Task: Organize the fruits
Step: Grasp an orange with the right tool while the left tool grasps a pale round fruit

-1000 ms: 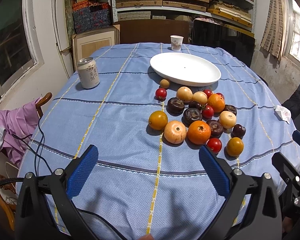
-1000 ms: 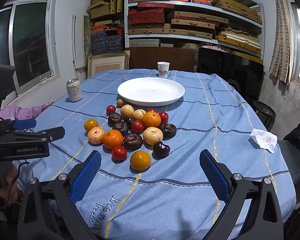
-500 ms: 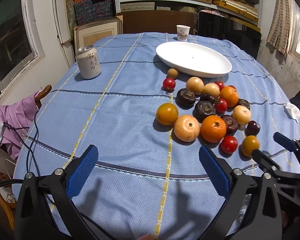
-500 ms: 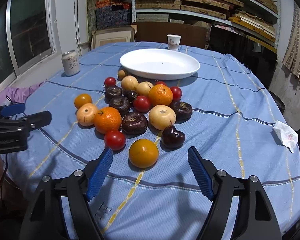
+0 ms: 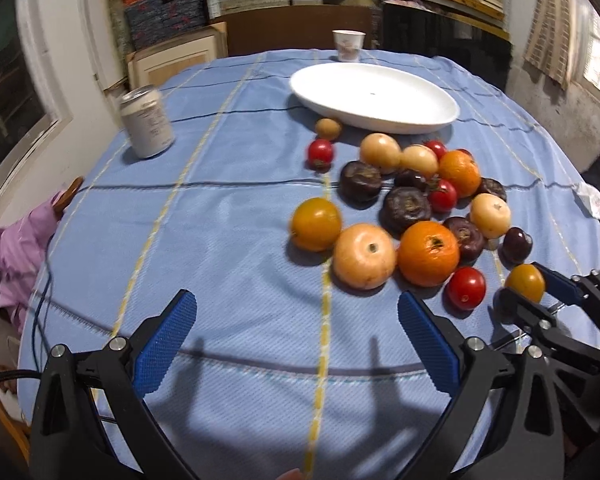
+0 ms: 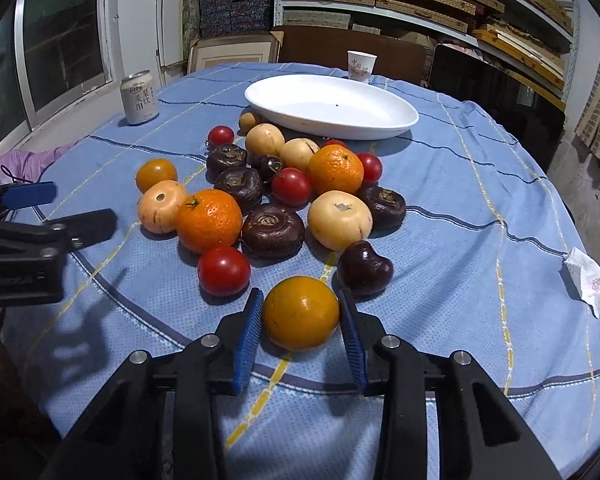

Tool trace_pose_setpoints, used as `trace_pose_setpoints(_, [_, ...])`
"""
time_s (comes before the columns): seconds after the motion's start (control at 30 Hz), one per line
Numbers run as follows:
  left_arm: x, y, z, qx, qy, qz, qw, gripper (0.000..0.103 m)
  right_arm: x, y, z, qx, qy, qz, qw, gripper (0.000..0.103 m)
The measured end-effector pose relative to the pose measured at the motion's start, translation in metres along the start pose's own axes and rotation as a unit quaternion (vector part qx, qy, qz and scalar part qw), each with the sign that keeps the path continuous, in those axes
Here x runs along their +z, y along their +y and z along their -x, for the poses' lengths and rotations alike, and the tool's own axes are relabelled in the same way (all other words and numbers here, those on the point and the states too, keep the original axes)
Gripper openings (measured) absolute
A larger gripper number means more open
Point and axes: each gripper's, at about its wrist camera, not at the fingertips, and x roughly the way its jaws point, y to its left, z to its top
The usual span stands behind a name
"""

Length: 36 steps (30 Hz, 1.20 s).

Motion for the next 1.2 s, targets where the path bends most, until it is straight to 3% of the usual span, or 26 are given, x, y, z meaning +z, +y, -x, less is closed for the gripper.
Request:
trace_pose_setpoints(0.23, [0.003, -0.02, -0.029, 0.0, 0.028, -0.028, 0.9992, 0.099, -0.004, -0.019, 0.016, -0.013, -0.016, -0.009, 1.0, 0.039])
trace_pose_setpoints(0.4, [0.007, -0.025, -0.034, 0.004, 0.014, -0.032, 0.9994, 0.098, -0.007, -0.025, 0.015, -0.007, -0.016, -0.013, 1.0, 0.039])
trace_pose_setpoints(0.43, [0.007, -0.026, -0.034, 0.005, 0.009, -0.035, 0.9993, 0.095, -0.007, -0.026, 0.014, -0.006, -0.015, -0.015, 1.0, 0.039])
trace_pose_setpoints(0.47, [0.008, -0.025, -0.035, 0.008, 0.005, -0.037, 0.9993, 0.085, -0.007, -0.027, 0.014, -0.005, -0.015, -0.017, 1.0, 0.039])
trace_pose_setpoints(0.6, [0.011, -0.02, -0.047, 0.008, 0.021, -0.038, 0.999, 0.071, -0.008, -0.028, 0.013, -0.003, -0.015, -0.021, 1.0, 0.039])
trace_pose_setpoints(0.63, [0.012, -0.018, -0.046, 0.0, 0.019, -0.034, 0.9993, 0.063, -0.008, -0.028, 0.013, -0.003, -0.016, -0.021, 1.0, 0.039])
trace_pose_setpoints(0.67, [0.013, -0.017, -0.046, -0.006, 0.019, -0.035, 0.9992, 0.046, -0.007, -0.028, 0.013, -0.003, -0.016, -0.021, 1.0, 0.039])
trace_pose_setpoints(0.7, [0.014, -0.017, -0.045, -0.01, 0.016, -0.036, 0.9992, 0.038, -0.007, -0.029, 0.013, -0.003, -0.017, -0.022, 1.0, 0.039])
trace_pose_setpoints(0.73, [0.013, -0.017, -0.043, -0.008, 0.013, -0.035, 0.9993, 0.038, -0.007, -0.029, 0.013, -0.003, -0.017, -0.023, 1.0, 0.039])
trace_pose_setpoints(0.93, [0.009, -0.009, -0.041, -0.029, 0.01, -0.022, 0.9993, 0.039, -0.007, -0.029, 0.013, -0.001, -0.015, -0.023, 1.0, 0.039])
trace_pose_setpoints(1.0, [0.009, -0.001, -0.044, -0.042, 0.019, -0.005, 0.9989, 0.059, -0.007, -0.028, 0.013, -0.001, -0.016, -0.023, 1.0, 0.039])
trace_pose_setpoints(1.03, [0.009, 0.002, -0.044, -0.039, 0.02, 0.004, 0.9991, 0.075, -0.007, -0.028, 0.013, -0.002, -0.016, -0.023, 1.0, 0.039])
trace_pose_setpoints(1.07, [0.011, 0.006, -0.042, -0.037, 0.013, 0.016, 0.9991, 0.081, -0.007, -0.028, 0.012, -0.001, -0.015, -0.024, 1.0, 0.039])
trace_pose_setpoints(1.2, [0.015, 0.002, -0.038, -0.024, -0.005, 0.007, 0.9997, 0.081, -0.008, -0.027, 0.012, 0.0, -0.014, -0.025, 1.0, 0.039])
